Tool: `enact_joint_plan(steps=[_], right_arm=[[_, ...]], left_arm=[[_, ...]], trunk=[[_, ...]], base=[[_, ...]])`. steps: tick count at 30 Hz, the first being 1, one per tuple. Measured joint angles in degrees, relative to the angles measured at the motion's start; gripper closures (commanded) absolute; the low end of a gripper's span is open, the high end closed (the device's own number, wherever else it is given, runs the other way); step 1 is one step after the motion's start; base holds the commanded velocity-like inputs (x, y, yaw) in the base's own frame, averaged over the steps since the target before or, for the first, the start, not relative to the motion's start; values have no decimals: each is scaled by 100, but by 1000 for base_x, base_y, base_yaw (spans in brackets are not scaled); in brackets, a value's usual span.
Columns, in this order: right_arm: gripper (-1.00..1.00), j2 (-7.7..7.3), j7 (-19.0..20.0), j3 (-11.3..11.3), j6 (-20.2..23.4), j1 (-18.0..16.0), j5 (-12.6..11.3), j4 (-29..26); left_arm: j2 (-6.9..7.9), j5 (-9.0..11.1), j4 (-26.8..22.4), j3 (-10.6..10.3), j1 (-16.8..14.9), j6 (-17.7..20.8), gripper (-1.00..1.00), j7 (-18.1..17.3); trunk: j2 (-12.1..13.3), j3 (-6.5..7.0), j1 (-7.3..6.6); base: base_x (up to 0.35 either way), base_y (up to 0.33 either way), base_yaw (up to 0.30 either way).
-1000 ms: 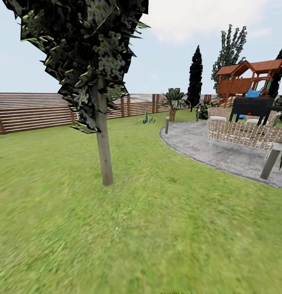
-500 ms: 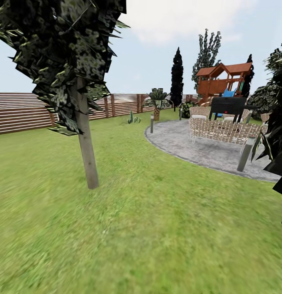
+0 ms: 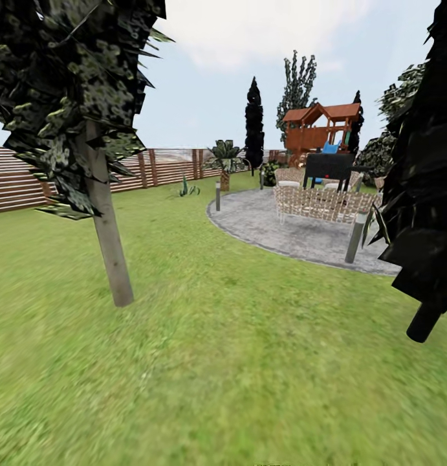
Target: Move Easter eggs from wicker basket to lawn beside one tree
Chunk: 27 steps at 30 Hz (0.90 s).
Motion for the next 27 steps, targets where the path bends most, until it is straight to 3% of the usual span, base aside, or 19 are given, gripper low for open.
enact_joint_plan(steps=[27], right_arm=[[-100, -14, 8, -6, -2, 0, -2, -6]], left_arm=[[0, 0, -7, 6, 0, -2, -100, 27]], trunk=[[0, 27, 0]], base=[[0, 0, -285]])
